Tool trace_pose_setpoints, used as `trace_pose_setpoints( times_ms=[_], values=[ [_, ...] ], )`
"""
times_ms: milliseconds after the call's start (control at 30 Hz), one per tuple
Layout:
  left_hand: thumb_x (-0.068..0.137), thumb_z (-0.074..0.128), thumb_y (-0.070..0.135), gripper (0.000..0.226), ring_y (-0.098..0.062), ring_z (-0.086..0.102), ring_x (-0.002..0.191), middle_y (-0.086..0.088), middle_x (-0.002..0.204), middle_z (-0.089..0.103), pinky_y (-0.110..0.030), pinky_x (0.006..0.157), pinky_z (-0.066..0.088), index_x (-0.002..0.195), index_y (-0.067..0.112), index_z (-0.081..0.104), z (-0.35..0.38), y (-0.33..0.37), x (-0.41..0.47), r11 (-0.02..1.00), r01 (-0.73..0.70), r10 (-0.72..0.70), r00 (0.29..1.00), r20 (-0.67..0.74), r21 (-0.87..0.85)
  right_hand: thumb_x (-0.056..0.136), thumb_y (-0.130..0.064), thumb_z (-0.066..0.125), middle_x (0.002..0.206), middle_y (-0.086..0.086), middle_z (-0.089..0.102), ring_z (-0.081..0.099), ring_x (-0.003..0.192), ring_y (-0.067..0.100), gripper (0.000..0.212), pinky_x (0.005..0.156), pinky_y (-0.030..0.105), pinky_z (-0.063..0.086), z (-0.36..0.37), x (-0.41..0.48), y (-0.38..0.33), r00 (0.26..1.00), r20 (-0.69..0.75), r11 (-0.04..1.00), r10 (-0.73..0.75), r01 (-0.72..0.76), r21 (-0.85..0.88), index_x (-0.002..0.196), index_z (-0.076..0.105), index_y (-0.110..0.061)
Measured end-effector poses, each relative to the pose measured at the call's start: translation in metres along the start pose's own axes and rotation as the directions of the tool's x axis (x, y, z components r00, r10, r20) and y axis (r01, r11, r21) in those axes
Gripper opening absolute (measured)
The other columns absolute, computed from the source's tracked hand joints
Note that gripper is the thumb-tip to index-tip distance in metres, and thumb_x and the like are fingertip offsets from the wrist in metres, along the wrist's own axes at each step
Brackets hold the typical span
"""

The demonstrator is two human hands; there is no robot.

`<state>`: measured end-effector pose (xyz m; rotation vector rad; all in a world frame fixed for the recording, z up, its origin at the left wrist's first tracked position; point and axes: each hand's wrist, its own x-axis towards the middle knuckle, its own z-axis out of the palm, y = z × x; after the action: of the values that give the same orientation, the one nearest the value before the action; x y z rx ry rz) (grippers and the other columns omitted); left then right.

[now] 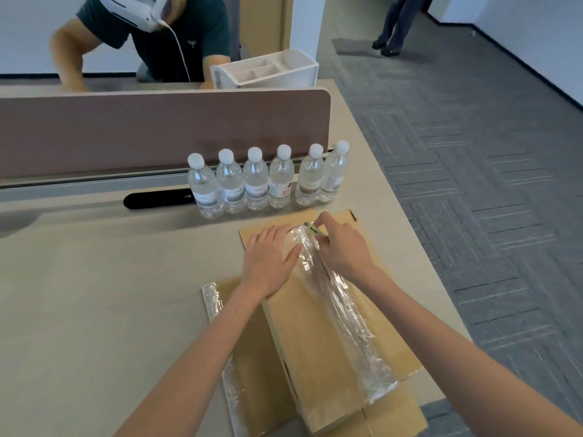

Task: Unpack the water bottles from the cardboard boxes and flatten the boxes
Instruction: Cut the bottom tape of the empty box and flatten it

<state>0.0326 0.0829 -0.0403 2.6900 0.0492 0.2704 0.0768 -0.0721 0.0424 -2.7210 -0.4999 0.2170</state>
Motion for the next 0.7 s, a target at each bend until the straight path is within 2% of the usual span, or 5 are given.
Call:
trace_pose_setpoints(
  times_ms=[133, 333, 433, 533, 700],
  values=[
    [0.094, 0.035, 0.055, 0.052, -0.018, 0.053, 0.116, 0.005, 0.125, 0.062, -0.034, 0.098, 0.036, 0.132, 0.024, 0.052, 0.001, 0.0, -0.002, 1.0, 0.005, -0.005, 1.0, -0.03, -0.025, 0.094, -0.012, 0.046, 0.075, -0.004, 0.043, 0.046, 0.078, 0.029, 0.029, 0.065, 0.035, 0.032, -0.002, 0.001, -0.006, 1.0, -0.004, 1.0, -0.003, 0.003, -0.029, 0.123, 0.049, -0.015],
    [0.094, 0.035, 0.054, 0.051, -0.017, 0.054, 0.116, 0.006, 0.125, 0.062, -0.033, 0.1, 0.036, 0.131, 0.024, 0.053, 0.0, 0.0, -0.001, 0.999, 0.008, -0.01, 0.999, -0.037, -0.047, 0.095, -0.015, 0.045, 0.098, 0.013, 0.064, 0.059, 0.09, 0.036, 0.03, 0.065, 0.034, 0.033, -0.004, 0.002, -0.009, 0.999, 0.037, 0.993, -0.022, 0.026, -0.119, 0.125, 0.047, -0.014],
    [0.094, 0.035, 0.053, 0.05, -0.016, 0.055, 0.114, 0.008, 0.125, 0.063, -0.032, 0.099, 0.036, 0.13, 0.024, 0.054, 0.003, -0.002, -0.001, 0.999, 0.007, -0.009, 0.999, -0.04, -0.054, 0.093, -0.017, 0.046, 0.104, 0.013, 0.066, 0.059, 0.091, 0.036, 0.031, 0.066, 0.033, 0.032, -0.004, 0.005, -0.014, 0.997, 0.067, 0.98, -0.048, 0.06, -0.187, 0.124, 0.046, -0.012],
    [0.095, 0.036, 0.05, 0.047, -0.016, 0.056, 0.113, 0.007, 0.123, 0.063, -0.03, 0.098, 0.034, 0.128, 0.023, 0.056, 0.003, -0.001, -0.001, 0.999, 0.008, -0.01, 0.999, -0.048, -0.043, 0.093, -0.019, 0.046, 0.108, 0.011, 0.066, 0.059, 0.094, 0.034, 0.032, 0.068, 0.032, 0.035, -0.006, 0.009, -0.018, 0.996, 0.079, 0.982, -0.044, 0.057, -0.179, 0.124, 0.048, -0.012],
    [0.097, 0.03, 0.047, 0.046, -0.018, 0.058, 0.107, 0.006, 0.119, 0.065, -0.034, 0.092, 0.04, 0.127, 0.022, 0.055, -0.002, 0.001, 0.001, 1.0, -0.012, 0.012, 0.999, -0.032, 0.003, 0.093, -0.02, 0.048, 0.105, 0.014, 0.063, 0.059, 0.093, 0.035, 0.032, 0.067, 0.032, 0.032, -0.012, 0.006, -0.019, 0.994, 0.085, 0.968, -0.065, 0.084, -0.237, 0.124, 0.048, -0.01]
  ],
)
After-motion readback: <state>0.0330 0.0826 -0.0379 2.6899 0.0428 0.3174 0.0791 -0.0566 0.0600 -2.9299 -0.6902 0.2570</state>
